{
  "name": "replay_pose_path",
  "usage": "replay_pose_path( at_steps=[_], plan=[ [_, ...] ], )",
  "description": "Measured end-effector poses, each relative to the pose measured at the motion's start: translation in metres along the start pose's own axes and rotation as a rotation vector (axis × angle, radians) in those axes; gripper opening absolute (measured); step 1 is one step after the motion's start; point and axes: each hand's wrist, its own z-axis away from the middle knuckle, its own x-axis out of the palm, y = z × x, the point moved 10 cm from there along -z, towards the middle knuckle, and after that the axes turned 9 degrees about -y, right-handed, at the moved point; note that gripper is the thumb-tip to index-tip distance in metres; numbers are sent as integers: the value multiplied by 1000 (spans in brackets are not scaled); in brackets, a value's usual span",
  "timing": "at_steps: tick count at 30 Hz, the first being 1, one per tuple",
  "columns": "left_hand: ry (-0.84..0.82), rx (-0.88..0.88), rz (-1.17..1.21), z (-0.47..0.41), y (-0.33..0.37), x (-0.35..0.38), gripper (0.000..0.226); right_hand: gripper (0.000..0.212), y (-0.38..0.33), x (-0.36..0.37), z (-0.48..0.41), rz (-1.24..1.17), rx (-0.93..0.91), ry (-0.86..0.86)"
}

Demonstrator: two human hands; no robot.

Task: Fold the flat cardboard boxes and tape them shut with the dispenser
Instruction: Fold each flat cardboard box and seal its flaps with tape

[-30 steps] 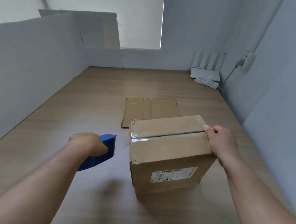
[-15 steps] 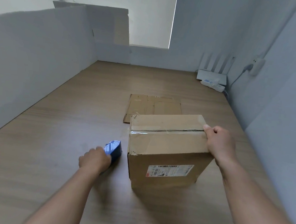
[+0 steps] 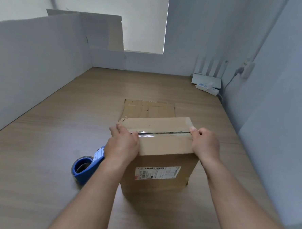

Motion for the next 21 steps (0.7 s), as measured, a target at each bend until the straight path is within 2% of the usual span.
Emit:
replay_pose_path(
  at_steps=[4, 7, 9, 11, 16, 18, 19, 21],
  plan=[
    [-51, -33, 216, -13, -16, -5, 50, 45, 1, 1, 0, 12, 11, -3],
    [-58, -84, 365, -10, -15, -9, 71, 44, 1, 2, 0, 19, 18, -7],
    [-13, -107, 302, -9, -16, -11, 69, 44, 2, 2, 0, 19, 28, -7],
    [22, -89, 215, -8, -18, -8, 55, 43, 3, 2, 0, 26, 36, -10],
    [51, -45, 209, -2, -19, -12, 36, 42, -4, -3, 4, 116, 65, -82],
    [-24, -47, 159, -6, -8, -11, 38, 57, -10, -3, 7, 213, 122, -158],
    [-64, -59, 124, -6, 0, -9, 47, 71, -15, -1, 10, 265, 144, -187],
    [-96, -116, 77, -1, 11, 0, 83, 103, -25, 9, 19, 358, 192, -236]
  ],
)
